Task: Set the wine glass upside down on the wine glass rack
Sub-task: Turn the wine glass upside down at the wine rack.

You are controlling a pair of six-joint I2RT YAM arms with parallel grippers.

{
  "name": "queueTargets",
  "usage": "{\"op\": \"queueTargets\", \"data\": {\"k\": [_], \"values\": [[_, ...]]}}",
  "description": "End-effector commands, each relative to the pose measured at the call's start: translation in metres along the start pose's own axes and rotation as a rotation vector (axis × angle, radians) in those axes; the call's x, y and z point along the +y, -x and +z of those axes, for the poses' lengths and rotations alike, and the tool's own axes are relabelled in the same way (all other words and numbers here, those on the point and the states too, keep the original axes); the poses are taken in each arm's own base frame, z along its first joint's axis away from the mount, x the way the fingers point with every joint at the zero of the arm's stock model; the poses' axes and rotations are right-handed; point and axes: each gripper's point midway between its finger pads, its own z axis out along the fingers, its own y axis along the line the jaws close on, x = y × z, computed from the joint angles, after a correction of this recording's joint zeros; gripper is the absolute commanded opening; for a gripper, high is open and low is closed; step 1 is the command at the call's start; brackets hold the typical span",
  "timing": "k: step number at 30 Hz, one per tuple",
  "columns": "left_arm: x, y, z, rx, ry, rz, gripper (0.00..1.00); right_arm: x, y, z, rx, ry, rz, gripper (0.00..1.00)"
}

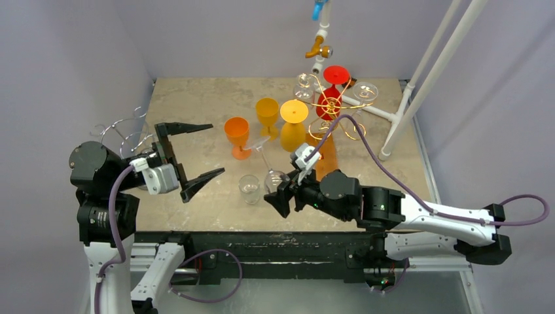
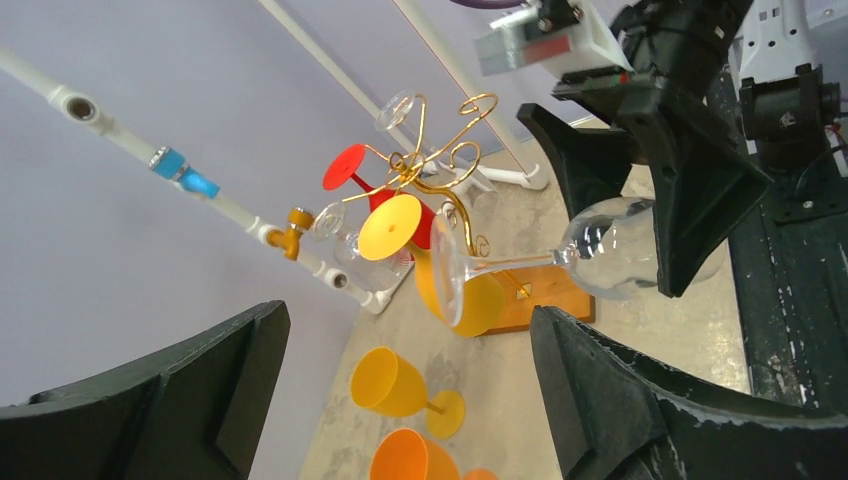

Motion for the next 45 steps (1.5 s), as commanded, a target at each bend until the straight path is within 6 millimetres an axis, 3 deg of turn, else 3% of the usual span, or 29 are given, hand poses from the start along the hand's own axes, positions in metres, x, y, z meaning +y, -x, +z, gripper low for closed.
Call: {"op": "queueTargets", "data": {"k": [1,5,12,18,22,31,34,35,36,37,45], "values": [[0.015,-0.002,0.002,0.011,0.044,-0.092,0.99,-0.045,0.013,-0.026,-0.186,-0.163,0.058,0.00],[0.017,-0.004,0.002,0.021,0.060,-0.097,1.00,-0.060,0.006,-0.050,-0.238,-0.165,0.067,0.00],[0.014,-0.013,0.001,0.034,0.065,-0.106,1.00,-0.061,-0.008,-0.063,-0.180,-0.119,-0.005,0.00],[0.016,-0.018,0.001,0.044,0.075,-0.109,1.00,-0.112,-0.004,-0.089,-0.302,-0.352,0.072,0.00],[0.020,-0.026,0.002,0.059,0.088,-0.132,1.00,-0.138,-0.014,-0.092,-0.346,-0.497,0.068,0.00],[0.023,-0.037,0.001,0.088,0.112,-0.130,1.00,-0.169,-0.009,-0.112,-0.480,-0.678,0.054,0.00],[0.023,-0.042,0.002,0.090,0.111,-0.138,1.00,-0.175,-0.009,-0.114,-0.488,-0.710,0.029,0.00],[0.024,-0.042,0.003,0.090,0.110,-0.142,1.00,-0.147,-0.004,-0.093,-0.487,-0.511,-0.032,0.00],[0.024,-0.043,0.003,0.090,0.111,-0.145,1.00,-0.176,-0.010,-0.110,-0.482,-0.703,0.009,0.00],[0.024,-0.043,0.003,0.090,0.111,-0.145,1.00,-0.180,-0.012,-0.110,-0.477,-0.733,0.008,0.00],[0.024,-0.046,0.003,0.094,0.113,-0.149,1.00,-0.185,-0.009,-0.096,-0.460,-0.737,-0.031,0.00]]}}
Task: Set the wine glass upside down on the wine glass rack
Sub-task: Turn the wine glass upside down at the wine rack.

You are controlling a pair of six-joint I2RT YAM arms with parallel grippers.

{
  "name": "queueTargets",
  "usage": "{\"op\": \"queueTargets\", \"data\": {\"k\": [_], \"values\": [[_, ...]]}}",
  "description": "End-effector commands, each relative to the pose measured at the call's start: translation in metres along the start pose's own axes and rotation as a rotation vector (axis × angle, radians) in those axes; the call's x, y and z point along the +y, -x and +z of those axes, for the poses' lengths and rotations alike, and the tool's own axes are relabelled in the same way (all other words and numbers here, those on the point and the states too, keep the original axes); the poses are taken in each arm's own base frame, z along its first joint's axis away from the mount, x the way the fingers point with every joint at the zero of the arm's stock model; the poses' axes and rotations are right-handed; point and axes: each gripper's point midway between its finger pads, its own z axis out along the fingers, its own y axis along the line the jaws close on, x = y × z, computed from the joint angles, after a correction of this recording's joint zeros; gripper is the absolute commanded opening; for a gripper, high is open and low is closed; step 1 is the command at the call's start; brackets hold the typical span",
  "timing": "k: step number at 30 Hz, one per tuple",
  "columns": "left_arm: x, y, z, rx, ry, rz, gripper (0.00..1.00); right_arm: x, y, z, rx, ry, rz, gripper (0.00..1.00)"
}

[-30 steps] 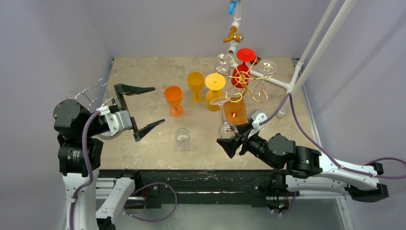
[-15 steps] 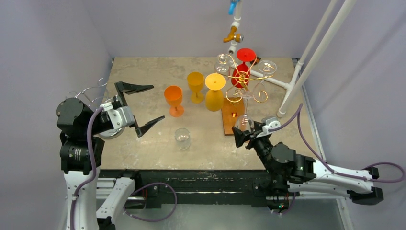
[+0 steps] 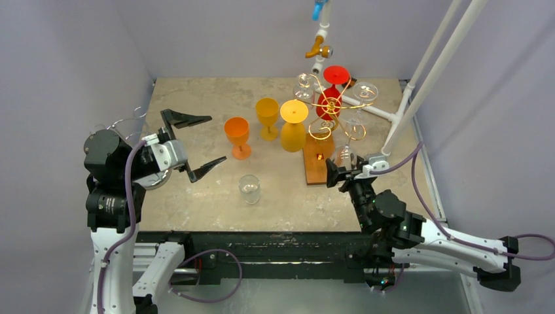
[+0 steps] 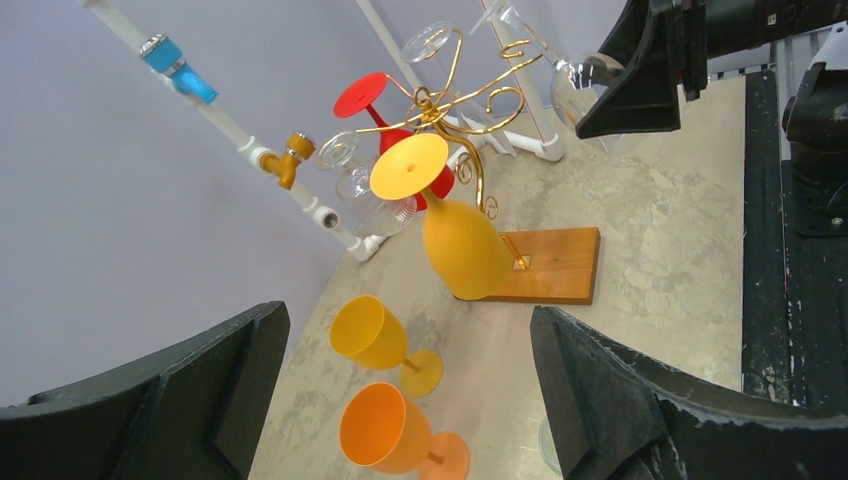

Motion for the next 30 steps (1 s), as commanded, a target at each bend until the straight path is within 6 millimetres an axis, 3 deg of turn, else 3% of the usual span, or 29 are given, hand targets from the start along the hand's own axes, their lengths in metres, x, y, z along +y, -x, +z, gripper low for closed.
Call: {"op": "queueTargets", "data": {"k": [1,7,30], "values": [[0.005,0.001,0.000,-0.003,0.015,0.018,1.00,0.006,0.012,0.008,-0.034,0.001,0.023,0.00],[0.004,-0.003,0.000,0.004,0.014,0.012,1.00,0.016,0.002,0.014,-0.013,0.016,-0.026,0.00],[0.003,-0.015,0.001,0.023,0.015,0.009,1.00,0.032,0.001,0.041,-0.035,0.053,-0.032,0.00]]}}
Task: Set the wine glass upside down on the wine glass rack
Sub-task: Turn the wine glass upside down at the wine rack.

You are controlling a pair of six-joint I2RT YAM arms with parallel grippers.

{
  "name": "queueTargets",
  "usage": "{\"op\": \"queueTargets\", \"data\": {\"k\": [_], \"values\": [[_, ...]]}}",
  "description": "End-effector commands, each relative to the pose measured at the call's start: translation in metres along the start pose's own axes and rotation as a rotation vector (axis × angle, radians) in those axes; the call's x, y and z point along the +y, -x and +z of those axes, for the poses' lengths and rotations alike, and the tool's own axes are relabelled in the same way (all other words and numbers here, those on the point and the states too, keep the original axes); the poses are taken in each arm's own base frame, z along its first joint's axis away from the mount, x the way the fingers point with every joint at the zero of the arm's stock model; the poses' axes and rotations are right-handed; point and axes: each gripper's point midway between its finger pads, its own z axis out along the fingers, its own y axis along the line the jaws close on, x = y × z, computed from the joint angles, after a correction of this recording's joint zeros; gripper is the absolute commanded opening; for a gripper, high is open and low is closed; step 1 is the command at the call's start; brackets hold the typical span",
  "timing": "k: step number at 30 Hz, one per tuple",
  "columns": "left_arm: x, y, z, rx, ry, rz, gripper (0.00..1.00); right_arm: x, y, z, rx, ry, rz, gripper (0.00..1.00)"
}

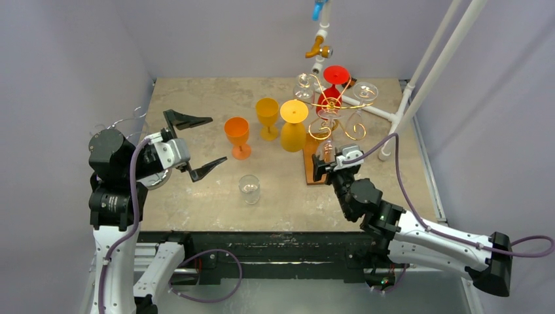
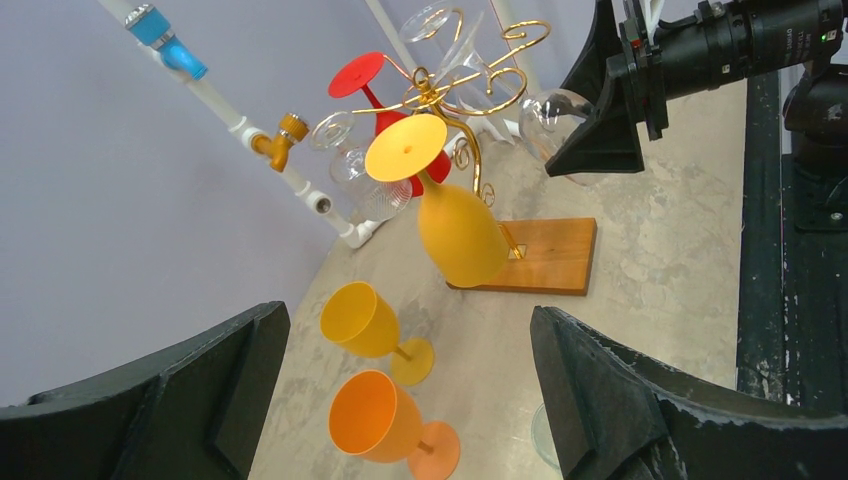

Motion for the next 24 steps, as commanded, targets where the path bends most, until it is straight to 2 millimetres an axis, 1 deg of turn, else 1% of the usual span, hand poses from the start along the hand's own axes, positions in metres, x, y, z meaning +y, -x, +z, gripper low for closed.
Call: {"op": "queueTargets", "data": {"k": [1,7,15,19,24], "values": [[0.004,-0.003,0.000,0.004,0.010,0.024,1.00,0.009,0.028,0.004,-0.076,0.035,0.078,0.00],[0.004,-0.006,0.001,0.008,0.010,0.016,1.00,0.022,0.026,0.010,-0.071,0.073,0.066,0.00],[0.004,-0.007,0.001,0.010,0.011,0.015,1.00,0.033,0.027,0.011,-0.079,0.123,0.072,0.00],[0.003,-0.006,0.000,0.010,0.012,0.016,1.00,0.035,0.026,0.009,-0.079,0.140,0.077,0.00],[0.002,-0.008,0.000,0.014,0.012,0.014,1.00,0.033,0.024,0.005,-0.082,0.148,0.096,0.00]]}}
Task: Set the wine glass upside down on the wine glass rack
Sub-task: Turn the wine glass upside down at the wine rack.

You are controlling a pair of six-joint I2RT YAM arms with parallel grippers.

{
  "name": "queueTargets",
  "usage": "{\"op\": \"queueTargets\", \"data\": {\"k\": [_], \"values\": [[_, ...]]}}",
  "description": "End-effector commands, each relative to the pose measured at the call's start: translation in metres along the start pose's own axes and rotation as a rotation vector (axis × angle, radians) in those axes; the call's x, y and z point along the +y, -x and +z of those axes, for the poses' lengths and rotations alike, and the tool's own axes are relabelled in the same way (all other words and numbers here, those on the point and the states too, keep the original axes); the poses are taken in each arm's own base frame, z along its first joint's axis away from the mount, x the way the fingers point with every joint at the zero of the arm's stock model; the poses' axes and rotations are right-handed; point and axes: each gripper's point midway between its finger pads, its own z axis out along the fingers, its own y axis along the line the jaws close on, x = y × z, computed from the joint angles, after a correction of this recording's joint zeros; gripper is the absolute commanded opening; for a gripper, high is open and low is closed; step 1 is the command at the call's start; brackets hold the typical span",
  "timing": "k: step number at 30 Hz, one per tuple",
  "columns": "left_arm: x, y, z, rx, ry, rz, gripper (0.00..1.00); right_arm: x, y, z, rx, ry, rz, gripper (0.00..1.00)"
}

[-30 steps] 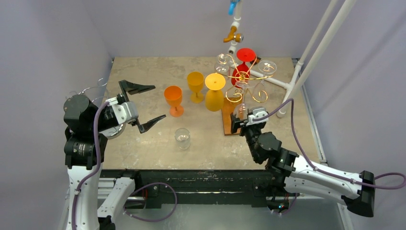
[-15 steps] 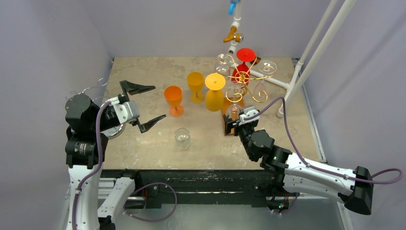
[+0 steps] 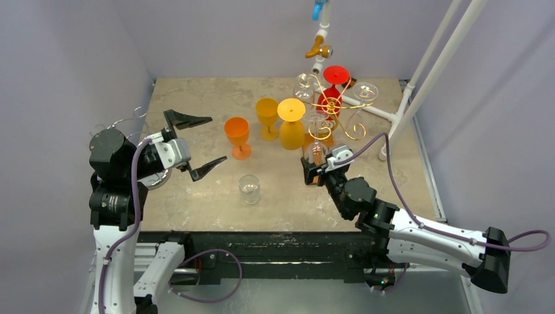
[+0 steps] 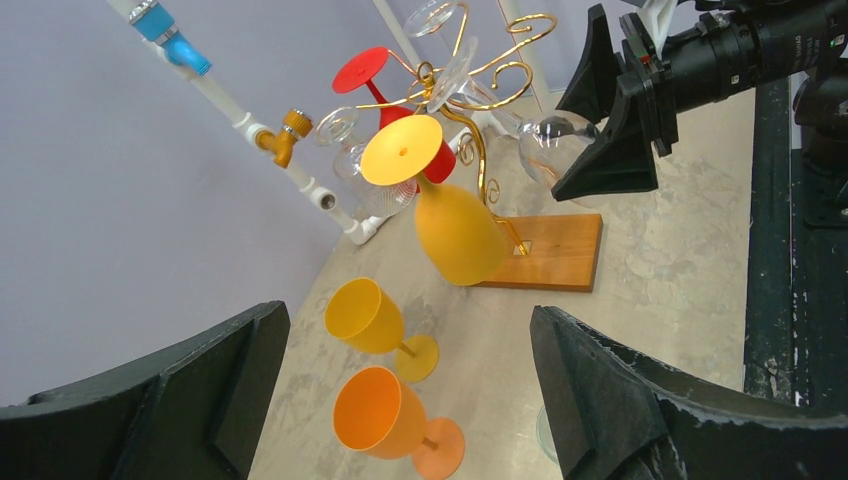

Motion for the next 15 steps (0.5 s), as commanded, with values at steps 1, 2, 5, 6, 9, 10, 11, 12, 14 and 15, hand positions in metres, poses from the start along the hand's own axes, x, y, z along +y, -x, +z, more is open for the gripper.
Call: {"op": "queueTargets", "data": {"k": [1,2,5,6,9,10,11,12,14,15], "values": [[0.0008,-0.0034,-0.0002,0.004,0.004,0.009,1.00,-0.0018,0.0300,-0.0028,-0.091,0.011,0.096,0.00],[0.0007,-0.0034,-0.0002,0.004,0.004,0.009,1.00,-0.0027,0.0297,-0.0036,-0.091,0.009,0.099,0.00],[-0.0002,-0.0031,-0.0001,0.003,0.000,0.005,1.00,-0.0041,0.0276,-0.0050,-0.089,0.008,0.098,0.00],[-0.0003,-0.0031,-0.0003,0.002,0.000,0.006,1.00,-0.0044,0.0275,-0.0053,-0.088,0.008,0.097,0.00],[-0.0003,-0.0021,-0.0006,0.001,0.001,0.009,1.00,-0.0029,0.0273,-0.0065,-0.090,0.023,0.093,0.00],[-0.0003,-0.0020,-0.0006,0.002,0.001,0.008,1.00,-0.0018,0.0274,-0.0070,-0.090,0.032,0.093,0.00],[-0.0001,-0.0016,-0.0006,0.001,0.001,0.010,1.00,-0.0008,0.0265,-0.0072,-0.088,0.038,0.089,0.00],[-0.0001,-0.0012,-0.0007,0.001,0.001,0.010,1.00,0.0001,0.0268,-0.0077,-0.088,0.046,0.088,0.00],[-0.0001,-0.0015,-0.0007,0.001,0.002,0.010,1.00,0.0010,0.0266,-0.0086,-0.087,0.056,0.085,0.00],[-0.0001,-0.0012,-0.0005,0.000,0.000,0.009,1.00,0.0011,0.0267,-0.0094,-0.089,0.060,0.083,0.00]]}}
